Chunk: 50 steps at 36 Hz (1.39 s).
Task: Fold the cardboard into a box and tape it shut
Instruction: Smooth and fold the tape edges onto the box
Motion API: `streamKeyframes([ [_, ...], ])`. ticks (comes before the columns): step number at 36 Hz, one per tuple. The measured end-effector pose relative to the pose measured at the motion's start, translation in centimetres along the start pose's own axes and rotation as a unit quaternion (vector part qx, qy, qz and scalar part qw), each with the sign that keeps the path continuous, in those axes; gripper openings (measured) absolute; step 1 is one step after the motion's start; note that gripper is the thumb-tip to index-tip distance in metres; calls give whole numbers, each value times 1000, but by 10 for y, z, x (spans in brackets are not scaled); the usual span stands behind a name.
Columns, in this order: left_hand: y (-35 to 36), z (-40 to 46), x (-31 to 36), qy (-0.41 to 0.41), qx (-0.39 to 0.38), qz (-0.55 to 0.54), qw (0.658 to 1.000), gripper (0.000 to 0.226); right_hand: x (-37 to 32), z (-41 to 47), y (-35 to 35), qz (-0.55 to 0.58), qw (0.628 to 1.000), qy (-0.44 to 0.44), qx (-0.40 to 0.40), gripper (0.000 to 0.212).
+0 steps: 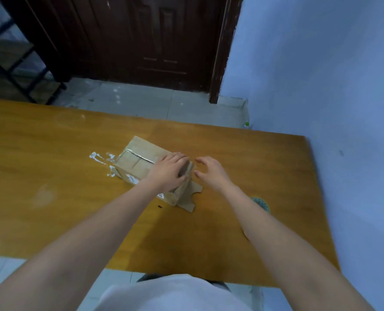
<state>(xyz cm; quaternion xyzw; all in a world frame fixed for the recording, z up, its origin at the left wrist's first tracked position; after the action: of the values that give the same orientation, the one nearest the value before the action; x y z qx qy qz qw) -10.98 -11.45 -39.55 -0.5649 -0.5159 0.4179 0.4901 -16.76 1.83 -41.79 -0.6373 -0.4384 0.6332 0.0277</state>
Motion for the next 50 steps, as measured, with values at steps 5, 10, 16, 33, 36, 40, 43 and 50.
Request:
streamKeyframes([
  [5,-4,1,-4,0,-3,-40,999,62,-9,13,-3,-36,998,-18,-53,40],
  [10,-8,4,-5,-18,-11,-59,998,62,-16,23,-4,-139,985,-37,-97,33],
  [16,-6,4,-5,-30,-13,-79,996,62,-19,28,-8,-172,975,-46,-129,28],
  [33,-3,6,-7,-48,-17,-96,994,64,-39,28,-12,-263,953,-47,-142,18],
  [36,-4,7,-6,-46,-27,-94,994,63,-42,29,-13,-260,955,-36,-139,14],
  [40,-4,8,-7,-45,-36,-91,994,63,-45,30,-13,-269,951,-40,-145,13],
  [43,-5,7,-7,-43,-28,-87,995,62,-45,30,-13,-284,947,-56,-141,15],
  [50,-7,8,-6,-41,-25,-86,995,62,-37,28,-10,-289,945,-82,-130,24],
])
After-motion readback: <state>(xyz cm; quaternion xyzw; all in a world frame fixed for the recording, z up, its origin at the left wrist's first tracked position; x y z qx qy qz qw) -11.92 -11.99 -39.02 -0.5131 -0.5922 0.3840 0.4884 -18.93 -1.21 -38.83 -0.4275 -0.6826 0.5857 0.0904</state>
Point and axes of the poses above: each hand's wrist, its own z-axis towards the middle knuckle, its own y-axis out of the palm, x = y × z, the point moved 5 cm from there along z, towards the middle knuckle, and after that the axes turned 14 degrees about z, right-handed, at the moved point
